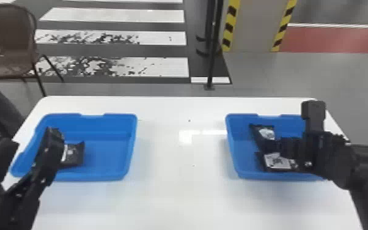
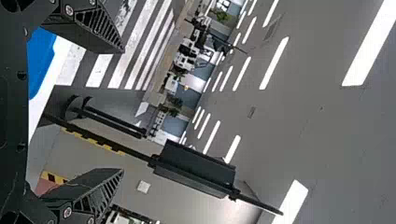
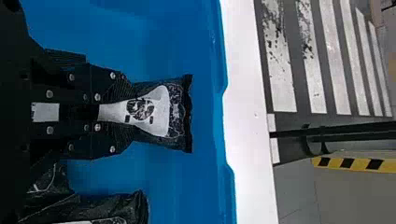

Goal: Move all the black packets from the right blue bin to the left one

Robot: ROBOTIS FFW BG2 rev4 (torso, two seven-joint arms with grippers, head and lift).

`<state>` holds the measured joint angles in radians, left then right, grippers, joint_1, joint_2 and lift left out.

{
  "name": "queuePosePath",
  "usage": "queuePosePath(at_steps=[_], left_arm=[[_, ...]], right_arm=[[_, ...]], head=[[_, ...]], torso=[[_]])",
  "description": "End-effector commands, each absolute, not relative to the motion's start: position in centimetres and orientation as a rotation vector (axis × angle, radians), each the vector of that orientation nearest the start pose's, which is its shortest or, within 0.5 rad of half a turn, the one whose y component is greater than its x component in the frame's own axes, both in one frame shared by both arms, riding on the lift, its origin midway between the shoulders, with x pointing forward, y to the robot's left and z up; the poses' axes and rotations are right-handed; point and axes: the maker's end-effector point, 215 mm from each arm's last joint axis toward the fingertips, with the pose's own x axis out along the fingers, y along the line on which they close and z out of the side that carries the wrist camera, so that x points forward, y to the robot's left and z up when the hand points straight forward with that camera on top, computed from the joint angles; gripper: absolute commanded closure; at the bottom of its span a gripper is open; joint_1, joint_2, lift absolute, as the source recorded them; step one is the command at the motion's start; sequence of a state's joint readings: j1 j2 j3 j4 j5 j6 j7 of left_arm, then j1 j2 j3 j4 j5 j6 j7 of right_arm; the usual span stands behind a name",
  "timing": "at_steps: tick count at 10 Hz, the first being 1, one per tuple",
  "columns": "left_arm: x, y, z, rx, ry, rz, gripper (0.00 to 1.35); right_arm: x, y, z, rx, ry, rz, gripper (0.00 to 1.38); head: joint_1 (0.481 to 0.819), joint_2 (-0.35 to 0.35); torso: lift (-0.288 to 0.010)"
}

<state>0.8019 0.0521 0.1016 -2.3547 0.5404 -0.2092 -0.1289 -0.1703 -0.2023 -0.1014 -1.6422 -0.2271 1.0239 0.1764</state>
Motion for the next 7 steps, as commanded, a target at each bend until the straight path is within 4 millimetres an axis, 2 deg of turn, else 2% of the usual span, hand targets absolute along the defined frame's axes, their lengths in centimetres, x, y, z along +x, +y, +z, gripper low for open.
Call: queuePosePath(at_steps=[1,3,5,6,7], left_arm=[[36.1,27.3,-21.5,-0.412,-0.241,-0.042,0.13],[36.1,27.3,-21.2,-0.413,-0.25,-0.042,0.13],[36.3,27.2,-21.1,-0.417,-0.253,-0.043,0.13],[36.5,27.0,-21.2,-0.419,-0.245,-0.05,0.13],[36.7,26.7,-21.2,-0.423,-0.242,-0.055,0.13]], right_arm=[[56.6,-29.2,-43.4,0.151,0.635,0.124,1.11],[55.9,-27.3,-39.3,0.238,0.485,0.208,1.11],[56.7,-24.6,-33.5,0.349,0.257,0.398,1.11],[56.1,-22.0,-31.1,0.38,0.171,0.501,1.11],[54.9,-17.9,-29.9,0.432,0.124,0.619,1.11]], head=[[0.695,-0.026],[0.695,-0.017],[0.695,0.012],[0.695,0.033],[0.695,0.054]], torso=[[-0.14],[-0.14],[-0.14],[-0.14],[-0.14]])
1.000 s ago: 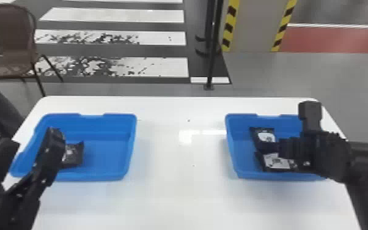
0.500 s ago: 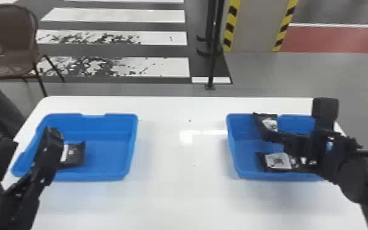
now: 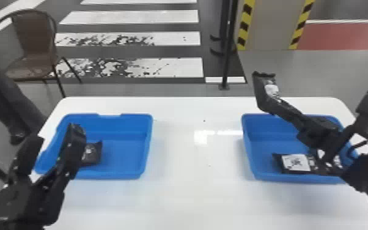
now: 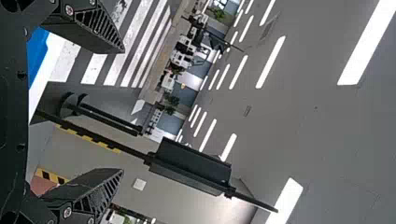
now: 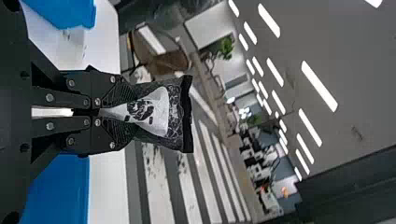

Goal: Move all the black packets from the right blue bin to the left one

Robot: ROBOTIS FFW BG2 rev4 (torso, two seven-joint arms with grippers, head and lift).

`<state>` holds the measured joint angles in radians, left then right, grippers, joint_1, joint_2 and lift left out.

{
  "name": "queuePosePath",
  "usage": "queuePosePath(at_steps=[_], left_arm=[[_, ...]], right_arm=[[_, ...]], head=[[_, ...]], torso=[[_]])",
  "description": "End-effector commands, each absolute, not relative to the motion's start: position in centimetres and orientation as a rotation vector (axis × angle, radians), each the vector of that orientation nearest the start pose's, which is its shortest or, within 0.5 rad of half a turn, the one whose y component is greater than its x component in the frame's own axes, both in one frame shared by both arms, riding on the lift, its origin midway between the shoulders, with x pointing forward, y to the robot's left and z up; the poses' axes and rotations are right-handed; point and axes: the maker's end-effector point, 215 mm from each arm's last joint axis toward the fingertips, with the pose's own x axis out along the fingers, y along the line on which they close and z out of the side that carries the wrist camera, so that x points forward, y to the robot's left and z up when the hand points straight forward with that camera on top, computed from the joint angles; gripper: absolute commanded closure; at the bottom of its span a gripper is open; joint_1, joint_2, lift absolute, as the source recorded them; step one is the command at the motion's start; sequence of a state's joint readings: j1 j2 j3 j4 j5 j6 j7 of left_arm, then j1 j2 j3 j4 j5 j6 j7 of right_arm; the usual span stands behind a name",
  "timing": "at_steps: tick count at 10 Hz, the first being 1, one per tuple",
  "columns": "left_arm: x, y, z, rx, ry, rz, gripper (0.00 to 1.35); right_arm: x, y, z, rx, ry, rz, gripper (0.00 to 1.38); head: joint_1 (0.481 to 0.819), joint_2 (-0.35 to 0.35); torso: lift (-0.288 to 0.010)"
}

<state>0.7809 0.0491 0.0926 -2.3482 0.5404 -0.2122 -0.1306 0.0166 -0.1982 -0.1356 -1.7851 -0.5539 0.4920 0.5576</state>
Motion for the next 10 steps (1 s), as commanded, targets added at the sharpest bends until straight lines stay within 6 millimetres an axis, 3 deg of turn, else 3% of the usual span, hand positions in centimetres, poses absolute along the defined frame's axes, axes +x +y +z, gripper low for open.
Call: queuePosePath(at_steps=[1,3,4,7,10], left_arm=[[36.9,26.5,-21.4,-0.422,-0.234,-0.064,0.13],[37.2,25.9,-21.9,-0.419,-0.212,-0.086,0.13],[37.3,25.8,-21.9,-0.414,-0.207,-0.089,0.13],[37.9,24.6,-23.3,-0.42,-0.153,-0.124,0.12],[38.5,22.8,-24.6,-0.419,-0.092,-0.182,0.12]], right_arm=[[53.0,-13.2,-29.5,0.488,0.123,0.746,1.11],[47.9,-3.5,-28.2,0.56,0.155,1.0,1.11],[45.9,-0.5,-28.5,0.596,0.184,1.064,1.11],[43.1,3.4,-29.3,0.607,0.242,1.155,1.11],[40.5,7.8,-29.2,0.621,0.287,1.257,1.11]], head=[[0.695,0.073],[0.695,0.181],[0.695,0.252],[0.695,0.35],[0.695,0.35]], torso=[[-0.14],[-0.14],[-0.14],[-0.14],[-0.14]])
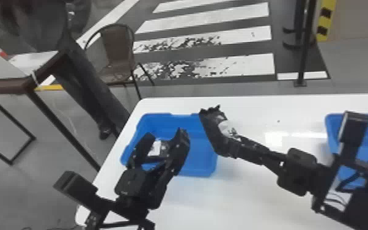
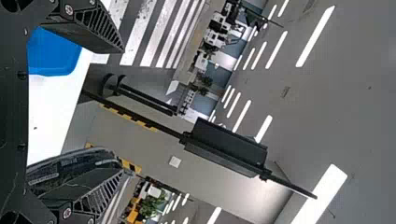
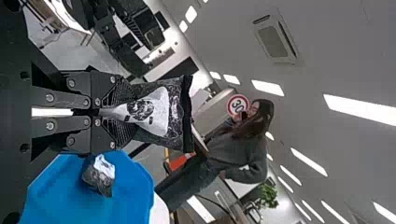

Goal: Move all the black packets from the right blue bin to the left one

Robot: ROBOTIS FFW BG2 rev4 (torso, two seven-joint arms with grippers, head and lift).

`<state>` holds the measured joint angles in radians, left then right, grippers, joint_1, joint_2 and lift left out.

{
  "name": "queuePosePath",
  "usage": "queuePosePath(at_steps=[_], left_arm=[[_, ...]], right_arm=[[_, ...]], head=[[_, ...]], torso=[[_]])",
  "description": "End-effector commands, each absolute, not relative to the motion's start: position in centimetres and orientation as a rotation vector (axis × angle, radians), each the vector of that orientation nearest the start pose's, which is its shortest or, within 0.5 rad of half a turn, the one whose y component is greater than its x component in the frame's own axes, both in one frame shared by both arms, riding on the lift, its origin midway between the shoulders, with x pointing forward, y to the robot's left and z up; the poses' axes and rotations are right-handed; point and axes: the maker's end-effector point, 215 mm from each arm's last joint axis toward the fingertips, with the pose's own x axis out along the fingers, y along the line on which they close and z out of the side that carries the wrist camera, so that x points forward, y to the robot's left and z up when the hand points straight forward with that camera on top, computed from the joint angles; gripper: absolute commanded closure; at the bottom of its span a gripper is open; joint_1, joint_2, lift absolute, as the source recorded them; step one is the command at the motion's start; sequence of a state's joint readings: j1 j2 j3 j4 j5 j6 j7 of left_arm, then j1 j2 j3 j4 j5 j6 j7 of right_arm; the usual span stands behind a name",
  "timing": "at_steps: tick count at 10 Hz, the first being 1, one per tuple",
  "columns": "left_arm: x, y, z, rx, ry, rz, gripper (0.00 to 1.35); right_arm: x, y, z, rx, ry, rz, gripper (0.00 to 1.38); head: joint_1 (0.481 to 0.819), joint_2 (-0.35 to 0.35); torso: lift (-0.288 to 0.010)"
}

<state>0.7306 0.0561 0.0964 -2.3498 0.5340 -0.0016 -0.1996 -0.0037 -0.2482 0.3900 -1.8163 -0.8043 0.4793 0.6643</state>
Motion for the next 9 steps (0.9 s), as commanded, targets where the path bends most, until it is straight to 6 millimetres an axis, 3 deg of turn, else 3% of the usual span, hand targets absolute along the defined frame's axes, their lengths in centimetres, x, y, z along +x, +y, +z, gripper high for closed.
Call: queuePosePath(at_steps=[1,5,8,9], left_arm=[[38.5,22.6,-25.0,-0.42,-0.081,-0.188,0.12],[38.9,21.3,-25.5,-0.428,-0.053,-0.23,0.12],[39.3,20.3,-26.4,-0.435,-0.019,-0.258,0.18],[39.3,19.4,-28.3,-0.439,0.053,-0.274,0.61]], right_arm=[[40.2,8.2,-29.3,0.625,0.293,1.268,1.11],[37.6,11.6,-29.8,0.631,0.349,1.354,1.11],[37.0,12.4,-29.6,0.627,0.355,1.379,1.11],[36.9,12.4,-29.8,0.628,0.359,1.379,1.11]], head=[[0.695,0.35],[0.695,0.35],[0.695,0.35],[0.695,0.35]], torso=[[-0.14],[-0.14],[-0.14],[-0.14]])
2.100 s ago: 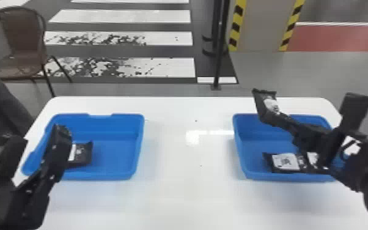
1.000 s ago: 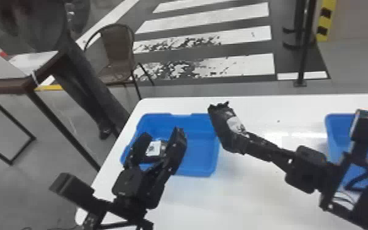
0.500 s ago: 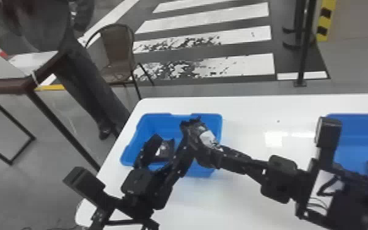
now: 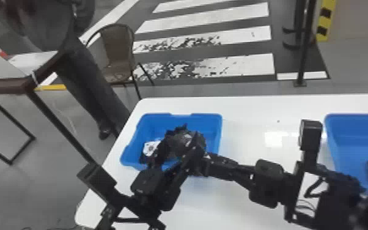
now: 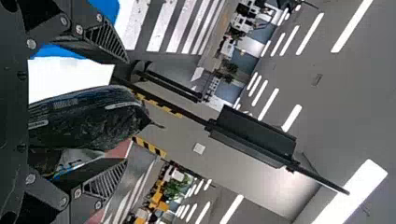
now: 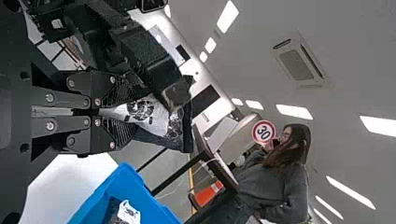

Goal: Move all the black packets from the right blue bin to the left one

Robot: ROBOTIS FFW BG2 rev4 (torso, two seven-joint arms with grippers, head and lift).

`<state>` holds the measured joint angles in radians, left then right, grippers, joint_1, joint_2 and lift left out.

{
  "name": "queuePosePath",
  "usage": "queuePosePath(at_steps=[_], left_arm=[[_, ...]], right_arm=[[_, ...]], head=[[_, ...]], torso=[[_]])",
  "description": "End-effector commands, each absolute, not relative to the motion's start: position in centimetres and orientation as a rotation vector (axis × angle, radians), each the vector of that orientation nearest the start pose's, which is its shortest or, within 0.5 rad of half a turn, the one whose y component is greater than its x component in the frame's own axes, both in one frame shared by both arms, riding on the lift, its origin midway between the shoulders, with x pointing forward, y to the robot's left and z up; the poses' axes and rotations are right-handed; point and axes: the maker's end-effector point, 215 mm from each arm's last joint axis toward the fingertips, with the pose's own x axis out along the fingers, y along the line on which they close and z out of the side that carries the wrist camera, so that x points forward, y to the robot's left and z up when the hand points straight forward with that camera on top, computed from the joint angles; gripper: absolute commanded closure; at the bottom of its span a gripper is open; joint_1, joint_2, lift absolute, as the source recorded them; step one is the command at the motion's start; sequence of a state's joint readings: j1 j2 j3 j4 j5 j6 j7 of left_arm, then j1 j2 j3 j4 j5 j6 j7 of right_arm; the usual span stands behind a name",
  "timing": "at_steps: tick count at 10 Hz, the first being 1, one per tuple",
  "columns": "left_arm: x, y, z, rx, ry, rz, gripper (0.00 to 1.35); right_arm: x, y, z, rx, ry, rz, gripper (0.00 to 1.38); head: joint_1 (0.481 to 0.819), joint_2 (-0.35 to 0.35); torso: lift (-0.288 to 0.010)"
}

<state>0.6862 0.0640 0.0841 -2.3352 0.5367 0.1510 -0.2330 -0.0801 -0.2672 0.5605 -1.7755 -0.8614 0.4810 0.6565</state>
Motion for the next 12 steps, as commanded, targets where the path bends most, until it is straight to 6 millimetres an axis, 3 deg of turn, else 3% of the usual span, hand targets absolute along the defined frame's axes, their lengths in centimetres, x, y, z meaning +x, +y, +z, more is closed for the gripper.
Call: queuePosePath(at_steps=[1,2,3,6,7,9,10,12], left_arm=[[39.3,19.1,-28.8,-0.43,0.081,-0.269,0.98],[39.1,19.7,-28.0,-0.4,0.069,-0.235,1.01],[38.7,20.0,-27.9,-0.393,0.08,-0.21,1.23],[38.6,20.1,-27.4,-0.394,0.068,-0.206,1.22],[38.6,20.1,-27.1,-0.401,0.058,-0.206,1.22],[38.8,21.4,-26.1,-0.398,0.02,-0.185,1.22],[39.6,22.0,-26.4,-0.377,0.011,-0.173,1.22],[43.4,24.6,-29.7,-0.248,0.003,-0.11,1.22]], right_arm=[[37.0,12.3,-29.6,0.628,0.356,1.379,1.11],[36.8,12.4,-29.8,0.634,0.361,1.379,1.11],[36.9,12.3,-29.7,0.636,0.36,1.377,1.11],[37.4,12.0,-29.5,0.667,0.345,1.367,1.09],[37.7,11.7,-29.5,0.717,0.34,1.35,0.96],[38.7,10.1,-29.8,0.741,0.322,1.301,0.22],[39.7,8.6,-29.9,0.724,0.301,1.258,0.05],[41.0,6.2,-30.0,0.74,0.276,1.191,0.11]], head=[[0.695,0.35],[0.695,0.35],[0.695,0.35],[0.695,0.35],[0.695,0.35],[0.695,0.35],[0.695,0.35],[0.695,0.35]], torso=[[-0.14],[-0.14],[-0.14],[-0.14],[-0.14],[-0.14],[-0.14],[-0.14]])
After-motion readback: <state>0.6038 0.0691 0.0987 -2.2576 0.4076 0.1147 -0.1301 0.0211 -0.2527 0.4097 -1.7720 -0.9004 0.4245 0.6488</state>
